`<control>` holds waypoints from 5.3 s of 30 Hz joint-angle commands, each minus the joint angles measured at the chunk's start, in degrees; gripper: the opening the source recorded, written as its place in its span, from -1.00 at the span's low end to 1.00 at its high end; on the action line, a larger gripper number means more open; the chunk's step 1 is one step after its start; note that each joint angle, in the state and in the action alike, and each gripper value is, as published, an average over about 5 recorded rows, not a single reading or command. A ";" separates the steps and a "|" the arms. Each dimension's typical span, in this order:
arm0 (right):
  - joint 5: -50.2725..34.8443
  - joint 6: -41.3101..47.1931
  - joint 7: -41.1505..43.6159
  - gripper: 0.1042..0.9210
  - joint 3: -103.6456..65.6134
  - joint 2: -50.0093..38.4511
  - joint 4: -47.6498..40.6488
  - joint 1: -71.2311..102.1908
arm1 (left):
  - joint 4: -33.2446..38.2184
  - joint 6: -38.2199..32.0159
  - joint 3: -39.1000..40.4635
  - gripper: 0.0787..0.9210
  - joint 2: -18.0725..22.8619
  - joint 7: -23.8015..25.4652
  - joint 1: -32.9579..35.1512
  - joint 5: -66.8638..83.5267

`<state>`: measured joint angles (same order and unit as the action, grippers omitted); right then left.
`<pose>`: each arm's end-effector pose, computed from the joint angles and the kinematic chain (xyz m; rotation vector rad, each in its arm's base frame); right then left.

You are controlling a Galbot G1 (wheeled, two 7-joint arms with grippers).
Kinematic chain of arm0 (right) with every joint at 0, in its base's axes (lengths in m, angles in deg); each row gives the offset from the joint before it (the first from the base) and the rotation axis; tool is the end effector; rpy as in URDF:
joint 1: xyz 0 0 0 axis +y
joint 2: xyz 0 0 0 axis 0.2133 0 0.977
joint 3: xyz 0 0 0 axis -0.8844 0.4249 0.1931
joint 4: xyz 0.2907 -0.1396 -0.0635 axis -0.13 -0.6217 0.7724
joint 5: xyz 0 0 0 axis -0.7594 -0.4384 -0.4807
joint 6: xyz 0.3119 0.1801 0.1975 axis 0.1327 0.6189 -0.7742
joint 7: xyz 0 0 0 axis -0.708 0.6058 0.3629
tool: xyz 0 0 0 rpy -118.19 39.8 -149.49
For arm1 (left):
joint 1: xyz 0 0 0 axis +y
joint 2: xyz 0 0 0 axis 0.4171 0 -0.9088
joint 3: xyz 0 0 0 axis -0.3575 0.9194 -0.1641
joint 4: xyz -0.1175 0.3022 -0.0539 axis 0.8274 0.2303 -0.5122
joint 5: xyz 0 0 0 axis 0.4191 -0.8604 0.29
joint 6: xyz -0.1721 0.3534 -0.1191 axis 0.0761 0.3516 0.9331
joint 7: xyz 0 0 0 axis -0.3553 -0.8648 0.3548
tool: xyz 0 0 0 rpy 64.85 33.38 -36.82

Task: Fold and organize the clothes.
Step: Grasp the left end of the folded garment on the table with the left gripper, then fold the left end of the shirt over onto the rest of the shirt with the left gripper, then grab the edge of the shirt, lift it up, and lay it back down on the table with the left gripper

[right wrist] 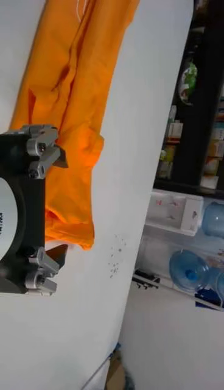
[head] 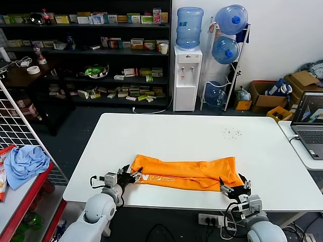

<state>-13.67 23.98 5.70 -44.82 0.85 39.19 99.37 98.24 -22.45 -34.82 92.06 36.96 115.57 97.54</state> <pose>0.2923 -0.0771 -0.3325 0.0826 -2.6936 0.2693 0.3818 -0.0073 -0.3650 -0.3666 -2.5782 0.0427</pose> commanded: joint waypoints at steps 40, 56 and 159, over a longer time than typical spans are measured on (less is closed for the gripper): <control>-1.04 0.07 -1.19 0.76 0.47 0.10 0.81 -1.63 | -3.90 -1.25 -15.59 -0.89 -15.14 -0.05 -1.99 -7.26; 1.04 -1.06 -2.14 0.76 0.34 1.53 1.00 -0.50 | 18.78 2.39 -9.29 -0.89 -13.54 -4.79 5.15 -0.56; 1.11 -0.98 -1.84 0.76 0.16 2.39 0.16 -0.06 | -0.49 8.65 -2.88 0.63 -2.91 0.29 -3.20 19.53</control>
<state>-12.60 23.00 3.95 -44.64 3.24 39.32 99.31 99.16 -14.14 -37.59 88.87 36.18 112.72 117.29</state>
